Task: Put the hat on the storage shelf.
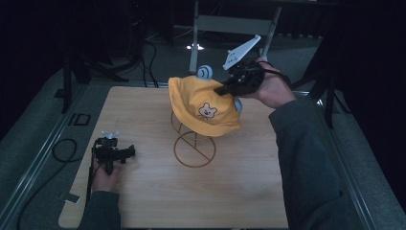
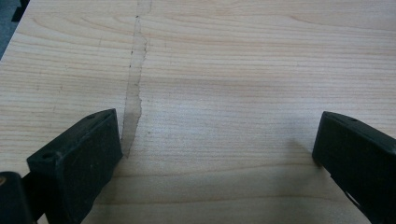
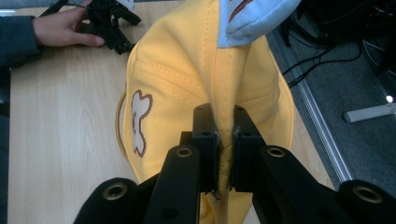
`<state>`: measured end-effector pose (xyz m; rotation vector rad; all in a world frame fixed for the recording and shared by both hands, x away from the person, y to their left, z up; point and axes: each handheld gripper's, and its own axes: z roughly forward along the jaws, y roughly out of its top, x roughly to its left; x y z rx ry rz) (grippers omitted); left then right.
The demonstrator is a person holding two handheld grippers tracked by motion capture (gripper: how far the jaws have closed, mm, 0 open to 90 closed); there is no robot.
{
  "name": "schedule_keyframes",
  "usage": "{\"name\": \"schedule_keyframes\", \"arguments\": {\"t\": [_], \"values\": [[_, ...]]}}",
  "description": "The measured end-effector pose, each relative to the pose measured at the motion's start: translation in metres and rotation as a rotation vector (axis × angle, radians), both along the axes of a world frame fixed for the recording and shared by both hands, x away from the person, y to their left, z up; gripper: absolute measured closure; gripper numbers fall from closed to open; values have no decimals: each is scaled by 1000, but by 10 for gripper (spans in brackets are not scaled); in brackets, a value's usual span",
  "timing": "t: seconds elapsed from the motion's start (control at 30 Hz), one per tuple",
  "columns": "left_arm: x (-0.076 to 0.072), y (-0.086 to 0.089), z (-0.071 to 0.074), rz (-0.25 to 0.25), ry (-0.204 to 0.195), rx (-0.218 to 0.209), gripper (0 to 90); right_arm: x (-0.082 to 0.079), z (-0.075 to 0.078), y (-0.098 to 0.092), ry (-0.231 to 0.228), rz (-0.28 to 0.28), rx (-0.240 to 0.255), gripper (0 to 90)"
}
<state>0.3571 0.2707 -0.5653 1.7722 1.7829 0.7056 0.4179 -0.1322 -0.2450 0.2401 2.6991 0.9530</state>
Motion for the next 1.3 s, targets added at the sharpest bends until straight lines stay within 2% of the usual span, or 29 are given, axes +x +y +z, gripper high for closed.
{"name": "schedule_keyframes", "arguments": {"t": [0.23,0.43,0.57,0.7,0.97,1.07,1.17,1.3], "values": [[0,0,0,-1,1,1,13,5,-6,23,6,-1,-42,831],[0,0,0,-2,2,1,13,10,-10,39,-1,-26,-49,823],[0,0,0,-2,2,1,13,14,-13,46,-3,-41,-29,823],[0,0,0,-2,2,1,13,16,-19,54,-10,-54,-48,818],[0,0,0,-4,6,2,13,18,-29,67,9,-58,-46,802],[0,0,0,-1,2,0,14,17,-35,71,34,-33,-82,784],[0,0,0,-1,2,0,13,16,-36,72,42,-34,-85,749],[0,0,0,-2,2,1,13,17,-34,70,37,-51,-77,625]]}}
